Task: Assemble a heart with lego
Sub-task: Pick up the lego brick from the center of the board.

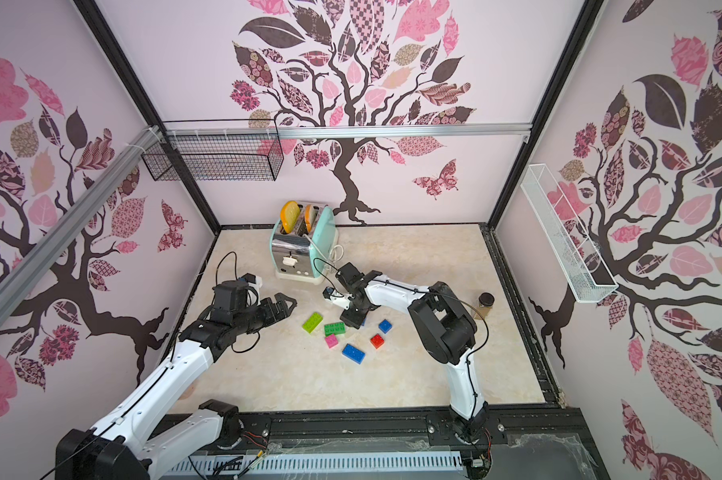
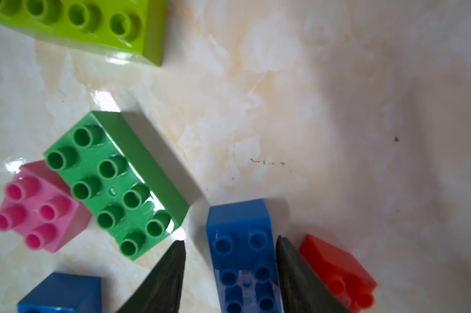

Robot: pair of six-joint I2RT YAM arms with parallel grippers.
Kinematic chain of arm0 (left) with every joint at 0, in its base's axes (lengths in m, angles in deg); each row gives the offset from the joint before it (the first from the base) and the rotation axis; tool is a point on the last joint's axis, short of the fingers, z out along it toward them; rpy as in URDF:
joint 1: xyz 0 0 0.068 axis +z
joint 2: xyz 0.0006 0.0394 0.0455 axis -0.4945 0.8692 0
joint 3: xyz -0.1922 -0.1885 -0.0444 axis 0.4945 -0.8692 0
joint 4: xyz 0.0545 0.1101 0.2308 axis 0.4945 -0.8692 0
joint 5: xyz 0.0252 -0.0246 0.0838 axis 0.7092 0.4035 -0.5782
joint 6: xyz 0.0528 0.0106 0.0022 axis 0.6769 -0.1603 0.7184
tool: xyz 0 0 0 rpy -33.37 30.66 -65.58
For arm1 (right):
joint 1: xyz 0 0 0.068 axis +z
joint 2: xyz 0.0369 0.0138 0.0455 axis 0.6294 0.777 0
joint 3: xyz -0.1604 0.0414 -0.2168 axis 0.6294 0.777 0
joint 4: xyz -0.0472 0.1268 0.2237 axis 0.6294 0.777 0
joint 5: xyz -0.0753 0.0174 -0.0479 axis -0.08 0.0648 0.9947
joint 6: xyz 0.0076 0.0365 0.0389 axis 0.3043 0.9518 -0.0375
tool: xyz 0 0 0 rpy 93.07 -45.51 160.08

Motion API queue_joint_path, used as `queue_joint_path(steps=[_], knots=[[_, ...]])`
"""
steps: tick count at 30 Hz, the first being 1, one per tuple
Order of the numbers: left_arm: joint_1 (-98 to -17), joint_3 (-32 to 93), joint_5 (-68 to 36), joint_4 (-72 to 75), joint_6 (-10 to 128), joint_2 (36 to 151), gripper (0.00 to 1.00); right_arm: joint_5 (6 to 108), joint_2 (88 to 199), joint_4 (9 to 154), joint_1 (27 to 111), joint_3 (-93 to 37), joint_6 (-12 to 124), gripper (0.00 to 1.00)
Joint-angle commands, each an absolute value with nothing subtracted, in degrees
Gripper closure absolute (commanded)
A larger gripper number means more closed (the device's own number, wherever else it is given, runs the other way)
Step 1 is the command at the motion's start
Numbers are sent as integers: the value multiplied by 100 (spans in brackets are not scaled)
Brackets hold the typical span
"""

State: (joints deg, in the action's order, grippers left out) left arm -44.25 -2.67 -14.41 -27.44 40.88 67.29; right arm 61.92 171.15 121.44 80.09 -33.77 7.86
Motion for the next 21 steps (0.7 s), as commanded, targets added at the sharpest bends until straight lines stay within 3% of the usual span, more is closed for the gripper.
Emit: queue_joint_path(steps=[1, 5, 10, 17, 21], knots=[[-4397, -201, -1355, -2644, 4175, 6680, 3, 6273, 16978, 12098, 8013, -3212, 839, 54], [-4396, -218, -1295, -2563, 4175, 6745, 3, 6255, 16875, 12049, 8013, -3044, 911, 58], [-4406, -203, -1145, -2546, 4245, 6822, 3, 6326, 16823, 12101, 8009, -3026, 1047, 72], [-4704, -371, -1180, -2226, 4070, 6963, 3, 5849, 16293, 12576, 7517, -3295, 1823, 73], [-5003, -342, -1353, -2093, 4018, 7045, 3, 6087, 16453, 13255, 7329, -3920, 2174, 73]])
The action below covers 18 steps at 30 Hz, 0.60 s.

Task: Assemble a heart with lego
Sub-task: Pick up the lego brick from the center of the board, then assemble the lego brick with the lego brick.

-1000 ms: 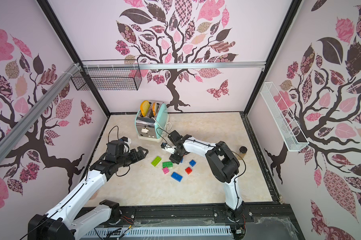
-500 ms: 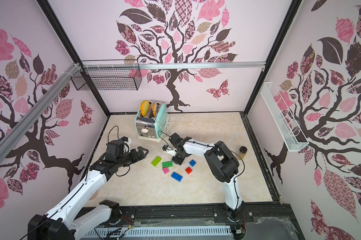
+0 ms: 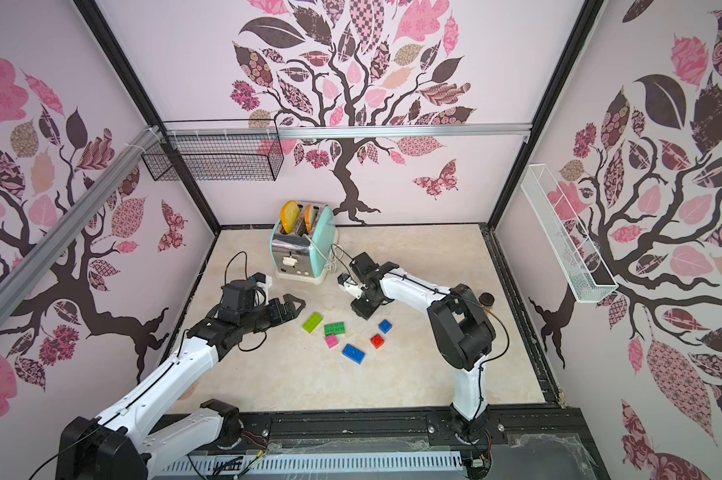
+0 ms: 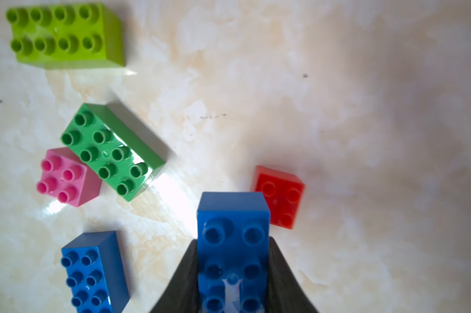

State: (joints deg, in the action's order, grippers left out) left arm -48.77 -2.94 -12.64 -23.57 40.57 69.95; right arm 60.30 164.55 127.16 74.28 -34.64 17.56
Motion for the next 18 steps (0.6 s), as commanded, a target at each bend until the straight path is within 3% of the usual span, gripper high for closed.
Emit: queue_joint_path(steps=[1, 9, 18], knots=[[-5042, -345, -1347, -2023, 4016, 7072, 3, 6203, 16544, 13448, 7311, -4111, 2291, 73], [-5223, -449, -551, -815, 3641, 7761, 3, 6187, 16927, 13776, 7255, -4606, 3095, 73], [-5231, 109, 429, -140, 3430, 8882, 6, 6442, 16835, 13042, 7299, -3966, 2479, 73]])
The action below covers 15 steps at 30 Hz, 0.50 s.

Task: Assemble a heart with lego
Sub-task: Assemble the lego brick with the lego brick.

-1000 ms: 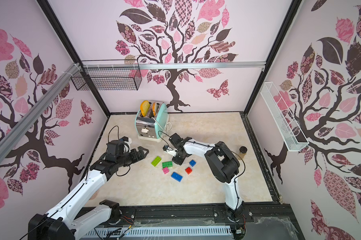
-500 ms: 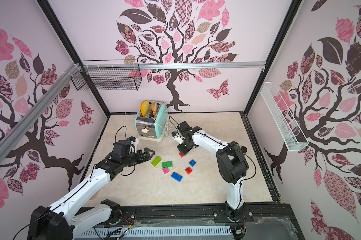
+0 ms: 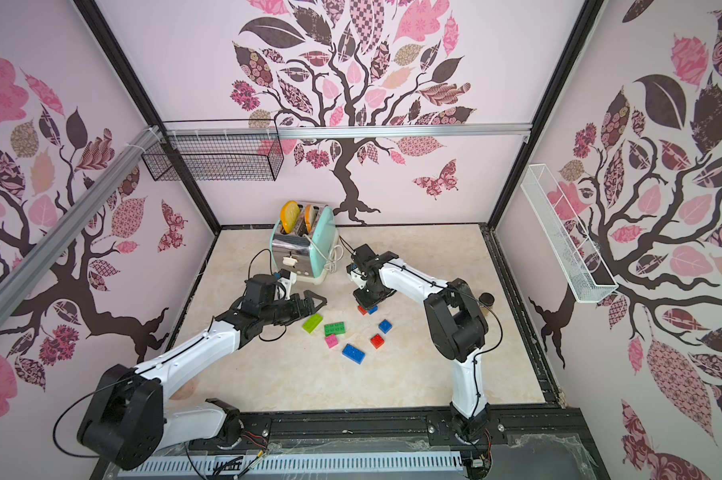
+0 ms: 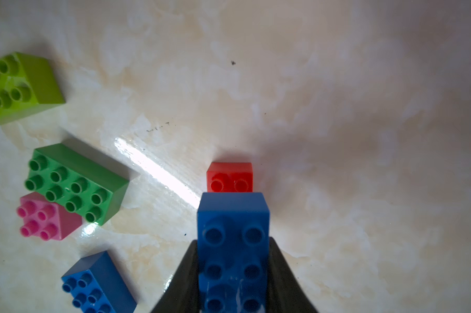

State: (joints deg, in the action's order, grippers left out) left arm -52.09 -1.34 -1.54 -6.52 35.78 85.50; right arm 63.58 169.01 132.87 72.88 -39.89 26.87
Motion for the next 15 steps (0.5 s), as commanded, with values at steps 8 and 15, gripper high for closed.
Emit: queue_joint_path(steps=[8, 15], knots=[[-5231, 356, 1151, 454, 3095, 9919, 18, 6427, 16949, 12603, 7302, -3812, 2313, 74], [-5231, 591, 1396, 920, 2848, 10513, 20, 6283, 17042, 12461, 7302, -3834, 2269, 74]])
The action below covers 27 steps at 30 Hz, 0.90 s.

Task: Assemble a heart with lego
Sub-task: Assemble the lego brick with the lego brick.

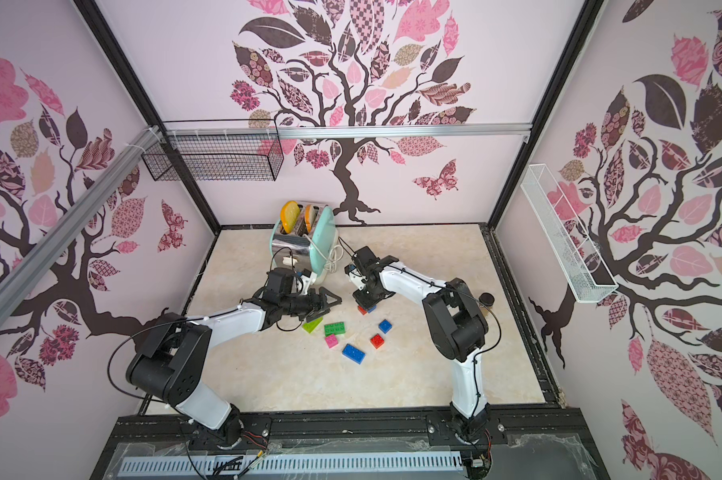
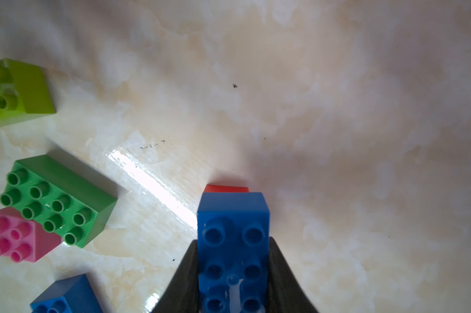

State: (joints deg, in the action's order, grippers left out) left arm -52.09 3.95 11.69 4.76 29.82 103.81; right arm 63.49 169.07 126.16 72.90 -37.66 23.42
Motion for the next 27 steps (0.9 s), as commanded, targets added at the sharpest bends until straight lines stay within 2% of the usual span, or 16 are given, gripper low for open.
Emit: queue_joint_path(steps=[1, 14, 18, 27], knots=[[-5239, 621, 1436, 1017, 2772, 10610, 20, 6273, 17050, 12441, 7300, -3817, 2246, 74], [-5334, 914, 1690, 1520, 2401, 11524, 28, 6233, 17120, 12006, 7328, -3562, 2192, 74], [-5334, 929, 1660, 1815, 2185, 11787, 35, 6174, 17157, 11991, 7328, -3523, 2163, 74], [-5386, 1188, 1744, 2126, 2018, 12192, 36, 6380, 17119, 12086, 7339, -3457, 2050, 74]])
